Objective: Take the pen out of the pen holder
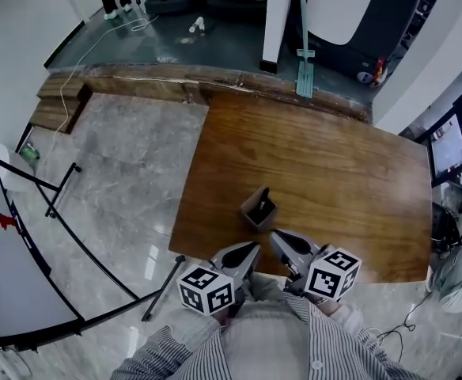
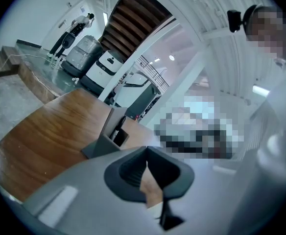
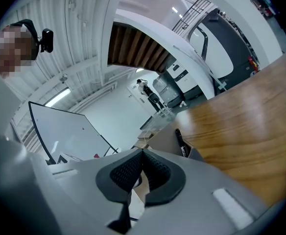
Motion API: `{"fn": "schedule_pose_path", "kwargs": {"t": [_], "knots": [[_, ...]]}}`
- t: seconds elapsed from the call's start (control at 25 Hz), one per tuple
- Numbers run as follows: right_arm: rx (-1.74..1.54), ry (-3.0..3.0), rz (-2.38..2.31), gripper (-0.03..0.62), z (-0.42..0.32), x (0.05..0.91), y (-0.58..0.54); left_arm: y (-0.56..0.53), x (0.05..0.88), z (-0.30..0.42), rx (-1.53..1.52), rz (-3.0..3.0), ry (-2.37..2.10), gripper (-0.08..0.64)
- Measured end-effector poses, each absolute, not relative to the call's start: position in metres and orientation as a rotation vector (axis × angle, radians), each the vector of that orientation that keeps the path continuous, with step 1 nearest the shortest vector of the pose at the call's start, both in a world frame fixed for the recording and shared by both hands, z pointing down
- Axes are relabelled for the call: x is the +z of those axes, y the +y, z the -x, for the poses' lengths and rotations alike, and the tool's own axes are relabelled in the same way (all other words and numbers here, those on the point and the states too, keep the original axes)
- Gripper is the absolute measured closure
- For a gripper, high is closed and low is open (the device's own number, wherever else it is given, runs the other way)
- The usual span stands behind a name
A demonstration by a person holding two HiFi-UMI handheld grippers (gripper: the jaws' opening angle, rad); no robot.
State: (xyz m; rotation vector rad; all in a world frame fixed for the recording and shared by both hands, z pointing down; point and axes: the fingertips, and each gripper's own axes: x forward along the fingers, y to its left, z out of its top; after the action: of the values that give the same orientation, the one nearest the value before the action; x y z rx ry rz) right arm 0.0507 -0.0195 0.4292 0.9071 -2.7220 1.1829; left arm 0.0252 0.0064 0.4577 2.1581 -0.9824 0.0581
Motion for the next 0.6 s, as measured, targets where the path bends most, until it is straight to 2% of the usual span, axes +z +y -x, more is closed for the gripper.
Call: {"fn": "schedule_pose_path", "kwargs": {"t": [0.4, 0.6], "knots": [[1.263, -2.751, -0.890, 0.594, -0.054, 0.432, -0.027, -0.005, 0.467, -0.018, 0.016, -2.100, -0.999, 0.552], [1.198, -2.721, -0.920, 0.594, -0.057, 0.439, -0.045, -0.015, 0.472, -0.014, -0.009, -2.070, -1.005, 0.552]]}}
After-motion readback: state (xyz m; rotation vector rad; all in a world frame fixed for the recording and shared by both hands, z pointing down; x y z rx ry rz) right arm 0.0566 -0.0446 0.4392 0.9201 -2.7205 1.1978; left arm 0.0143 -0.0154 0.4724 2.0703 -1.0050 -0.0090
